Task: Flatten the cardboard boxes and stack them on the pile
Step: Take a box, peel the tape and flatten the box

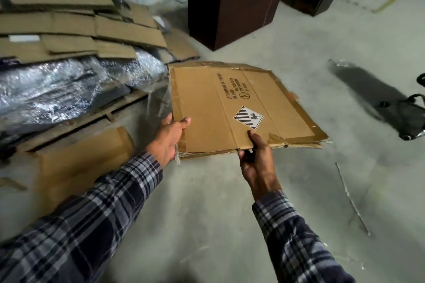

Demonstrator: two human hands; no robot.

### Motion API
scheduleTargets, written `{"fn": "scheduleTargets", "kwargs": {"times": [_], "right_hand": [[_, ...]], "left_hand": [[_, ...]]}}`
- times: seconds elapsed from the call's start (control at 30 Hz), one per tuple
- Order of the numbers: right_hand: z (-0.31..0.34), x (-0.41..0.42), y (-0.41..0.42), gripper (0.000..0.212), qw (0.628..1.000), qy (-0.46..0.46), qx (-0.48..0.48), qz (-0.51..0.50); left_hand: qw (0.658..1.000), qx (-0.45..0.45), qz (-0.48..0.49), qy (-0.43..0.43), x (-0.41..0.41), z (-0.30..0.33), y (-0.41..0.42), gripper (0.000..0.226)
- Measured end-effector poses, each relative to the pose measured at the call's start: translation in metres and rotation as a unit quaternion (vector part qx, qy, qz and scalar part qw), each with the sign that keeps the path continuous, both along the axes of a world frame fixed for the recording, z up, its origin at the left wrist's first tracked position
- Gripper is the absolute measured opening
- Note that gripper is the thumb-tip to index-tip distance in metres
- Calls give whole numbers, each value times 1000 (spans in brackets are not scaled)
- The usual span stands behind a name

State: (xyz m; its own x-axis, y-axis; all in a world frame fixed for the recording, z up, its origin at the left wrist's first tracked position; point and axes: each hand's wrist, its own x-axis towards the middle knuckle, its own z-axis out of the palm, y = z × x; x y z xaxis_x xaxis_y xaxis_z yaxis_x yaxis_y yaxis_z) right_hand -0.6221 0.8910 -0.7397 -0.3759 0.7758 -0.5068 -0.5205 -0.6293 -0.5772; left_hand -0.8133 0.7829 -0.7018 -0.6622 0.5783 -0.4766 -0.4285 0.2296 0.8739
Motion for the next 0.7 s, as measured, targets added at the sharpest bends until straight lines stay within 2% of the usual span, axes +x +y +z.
{"fn": "scheduleTargets", "kwargs": {"times": [0.13, 0.33, 0.6, 0.7], "right_hand": [[109, -50, -4, 43, 998, 27, 20, 43], [244, -156, -31, 59, 992, 65, 50, 94], [355, -316, -100, 53, 981, 124, 59, 134], [373, -373, -126, 33, 975, 138, 55, 167]], "left_hand": [[1000, 19, 22, 6, -45, 115, -19, 41], [996, 63, 58, 38, -140, 255, -64, 38], [987, 84, 103, 88, -284, 367, -148, 40], [983, 73, 124, 115, -343, 386, -180, 58]]}}
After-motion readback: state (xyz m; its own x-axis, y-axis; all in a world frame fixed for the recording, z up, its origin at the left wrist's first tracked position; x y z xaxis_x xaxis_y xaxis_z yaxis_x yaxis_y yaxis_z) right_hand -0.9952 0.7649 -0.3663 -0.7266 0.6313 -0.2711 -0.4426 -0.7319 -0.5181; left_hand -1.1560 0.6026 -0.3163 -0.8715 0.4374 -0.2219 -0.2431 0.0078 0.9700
